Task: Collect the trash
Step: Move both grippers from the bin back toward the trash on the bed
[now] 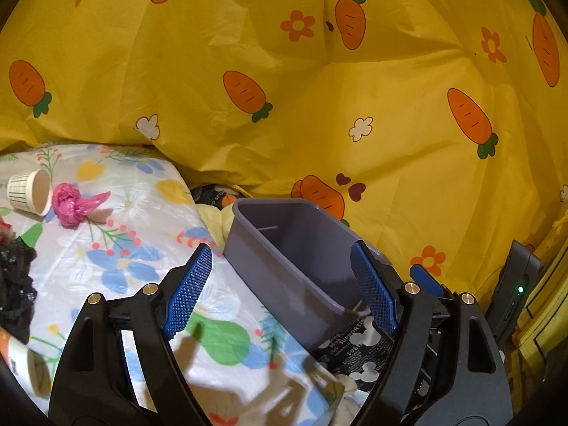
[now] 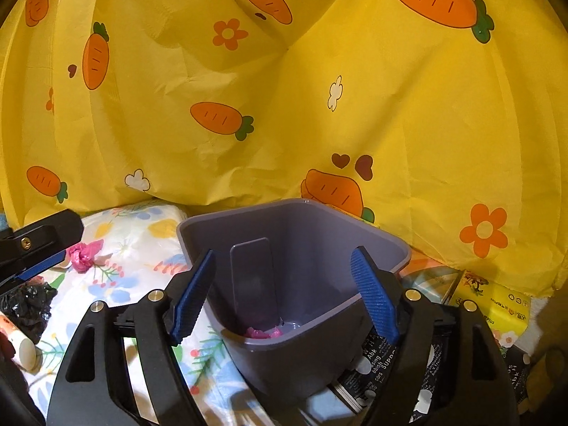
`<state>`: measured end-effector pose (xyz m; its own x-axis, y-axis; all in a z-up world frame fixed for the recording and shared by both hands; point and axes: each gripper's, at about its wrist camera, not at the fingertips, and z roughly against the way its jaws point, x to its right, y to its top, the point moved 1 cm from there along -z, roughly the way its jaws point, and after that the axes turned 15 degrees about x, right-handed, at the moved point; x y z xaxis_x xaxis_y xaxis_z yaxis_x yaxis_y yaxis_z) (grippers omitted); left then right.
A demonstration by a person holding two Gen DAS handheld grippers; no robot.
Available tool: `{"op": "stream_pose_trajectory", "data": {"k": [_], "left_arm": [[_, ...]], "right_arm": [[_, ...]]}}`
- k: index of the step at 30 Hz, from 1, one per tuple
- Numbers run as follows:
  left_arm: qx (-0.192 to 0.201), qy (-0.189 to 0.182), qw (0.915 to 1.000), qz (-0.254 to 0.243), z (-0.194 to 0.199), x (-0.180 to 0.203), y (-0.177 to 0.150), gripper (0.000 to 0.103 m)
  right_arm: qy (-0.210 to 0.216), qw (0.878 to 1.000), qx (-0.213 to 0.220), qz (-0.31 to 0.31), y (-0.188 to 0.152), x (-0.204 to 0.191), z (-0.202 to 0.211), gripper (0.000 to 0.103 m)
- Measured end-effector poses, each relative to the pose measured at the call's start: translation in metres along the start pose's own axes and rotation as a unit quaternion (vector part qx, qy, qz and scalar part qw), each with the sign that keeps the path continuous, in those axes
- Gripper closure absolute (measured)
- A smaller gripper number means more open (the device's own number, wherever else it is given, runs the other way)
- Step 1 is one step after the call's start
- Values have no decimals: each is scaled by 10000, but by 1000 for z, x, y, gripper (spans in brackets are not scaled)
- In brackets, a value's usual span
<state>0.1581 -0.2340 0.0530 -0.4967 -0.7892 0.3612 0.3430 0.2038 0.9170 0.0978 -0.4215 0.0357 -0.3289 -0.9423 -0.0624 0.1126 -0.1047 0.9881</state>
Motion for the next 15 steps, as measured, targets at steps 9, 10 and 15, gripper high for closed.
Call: {"op": "stream_pose_trajectory", "data": {"k": [9, 10, 15], "left_arm": [[457, 928, 9936, -449, 113, -33, -17, 20], [518, 1079, 9917, -469, 125, -42, -20, 19], [625, 2294, 9683, -772, 174, -90, -37, 19]], "right_arm": [[560, 9982, 135, -151, -7, -37, 46, 20], [663, 9976, 122, -151, -9, -44, 52, 20], [1309, 9913, 10, -165, -22, -87, 72, 17]]}}
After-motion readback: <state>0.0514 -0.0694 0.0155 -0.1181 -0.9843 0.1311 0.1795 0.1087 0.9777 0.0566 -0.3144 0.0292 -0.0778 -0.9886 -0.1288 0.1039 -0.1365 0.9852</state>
